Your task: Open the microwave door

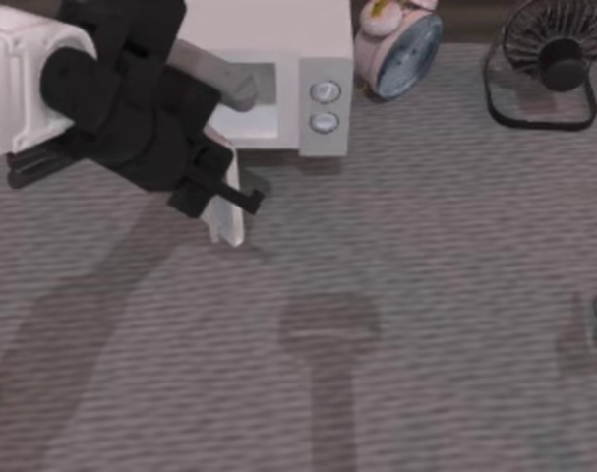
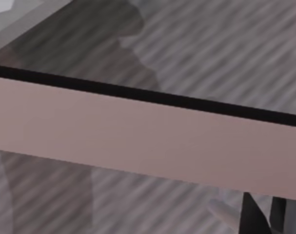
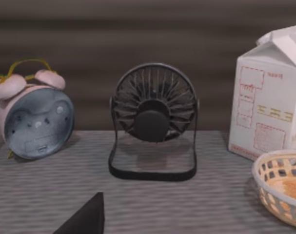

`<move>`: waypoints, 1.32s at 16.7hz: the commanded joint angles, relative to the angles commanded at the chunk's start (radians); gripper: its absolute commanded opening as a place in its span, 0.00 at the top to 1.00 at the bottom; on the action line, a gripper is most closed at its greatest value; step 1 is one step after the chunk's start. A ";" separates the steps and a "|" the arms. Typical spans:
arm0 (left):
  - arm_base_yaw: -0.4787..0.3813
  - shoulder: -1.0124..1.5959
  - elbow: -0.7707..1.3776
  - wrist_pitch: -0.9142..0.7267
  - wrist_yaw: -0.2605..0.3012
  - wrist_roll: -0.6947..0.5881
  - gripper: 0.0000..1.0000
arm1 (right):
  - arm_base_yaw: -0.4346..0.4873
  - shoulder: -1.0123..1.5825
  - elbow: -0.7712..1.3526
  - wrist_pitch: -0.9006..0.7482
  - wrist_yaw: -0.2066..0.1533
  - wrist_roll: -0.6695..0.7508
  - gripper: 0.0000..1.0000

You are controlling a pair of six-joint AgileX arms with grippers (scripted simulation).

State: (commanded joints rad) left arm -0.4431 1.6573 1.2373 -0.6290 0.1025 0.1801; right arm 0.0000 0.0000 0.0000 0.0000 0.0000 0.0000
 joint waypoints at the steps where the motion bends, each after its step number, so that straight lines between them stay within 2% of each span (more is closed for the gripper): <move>1: 0.000 0.000 0.000 0.000 0.000 0.000 1.00 | 0.000 0.000 0.000 0.000 0.000 0.000 0.00; 7: -0.003 0.002 -0.004 0.000 0.007 0.000 1.00 | 0.000 0.000 0.000 0.000 0.000 0.000 0.00; 17: 0.069 -0.047 -0.049 -0.027 0.094 0.170 1.00 | 0.000 0.000 0.000 0.000 0.000 0.000 0.00; 22: 0.071 -0.050 -0.050 -0.027 0.096 0.174 1.00 | 0.000 0.000 0.000 0.000 0.000 0.000 0.00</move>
State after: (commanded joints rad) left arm -0.3722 1.6075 1.1877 -0.6559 0.1987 0.3540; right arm 0.0000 0.0000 0.0000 0.0000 0.0000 0.0000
